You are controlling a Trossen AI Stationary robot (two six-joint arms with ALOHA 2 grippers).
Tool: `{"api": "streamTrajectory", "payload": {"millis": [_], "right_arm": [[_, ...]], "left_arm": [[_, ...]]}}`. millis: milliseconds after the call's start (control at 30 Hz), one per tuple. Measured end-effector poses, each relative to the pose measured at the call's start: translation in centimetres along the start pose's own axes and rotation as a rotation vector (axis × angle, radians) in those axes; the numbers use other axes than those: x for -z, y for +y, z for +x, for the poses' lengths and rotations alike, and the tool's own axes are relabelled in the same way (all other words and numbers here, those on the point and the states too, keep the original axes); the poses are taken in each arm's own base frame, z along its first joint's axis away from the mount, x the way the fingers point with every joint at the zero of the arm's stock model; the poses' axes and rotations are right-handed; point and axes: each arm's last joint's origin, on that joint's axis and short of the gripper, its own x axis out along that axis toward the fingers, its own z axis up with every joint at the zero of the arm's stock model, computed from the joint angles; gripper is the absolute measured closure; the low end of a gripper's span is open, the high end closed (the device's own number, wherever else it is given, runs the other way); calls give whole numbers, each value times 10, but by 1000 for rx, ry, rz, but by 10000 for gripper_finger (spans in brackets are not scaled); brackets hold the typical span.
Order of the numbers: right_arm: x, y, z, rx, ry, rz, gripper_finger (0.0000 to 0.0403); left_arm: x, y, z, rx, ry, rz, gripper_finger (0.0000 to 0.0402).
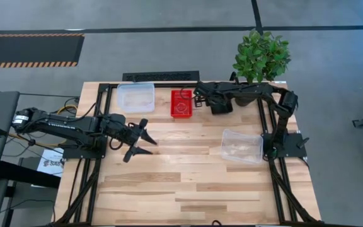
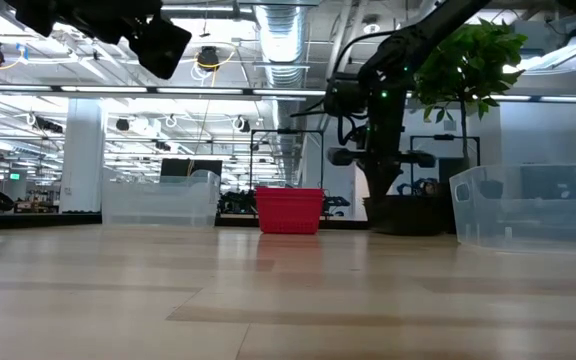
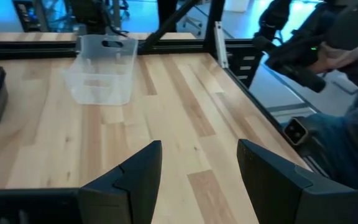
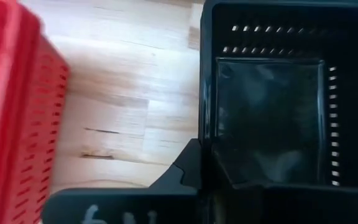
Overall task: Stack baskets by color
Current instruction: Stack the bottom black basket on the top black basket
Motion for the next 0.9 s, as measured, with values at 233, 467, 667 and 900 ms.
{"api": "streamTrajectory", "payload": {"millis": [233,467,667,900], "right_arm": [[1,-2,0,19,0,84,390],[3,0,-1,20,-4,96,361],[7,2,-3,18,-2,82,329],[6,2,-2,23,-15,81,290]], "left_arm": [[0,-1,0,31,2,-13,205],[0,-2,0,60,7,-55,205],[0,-2,0,70,8,-78,205],[0,-2,0,70,9,-103,205]]}}
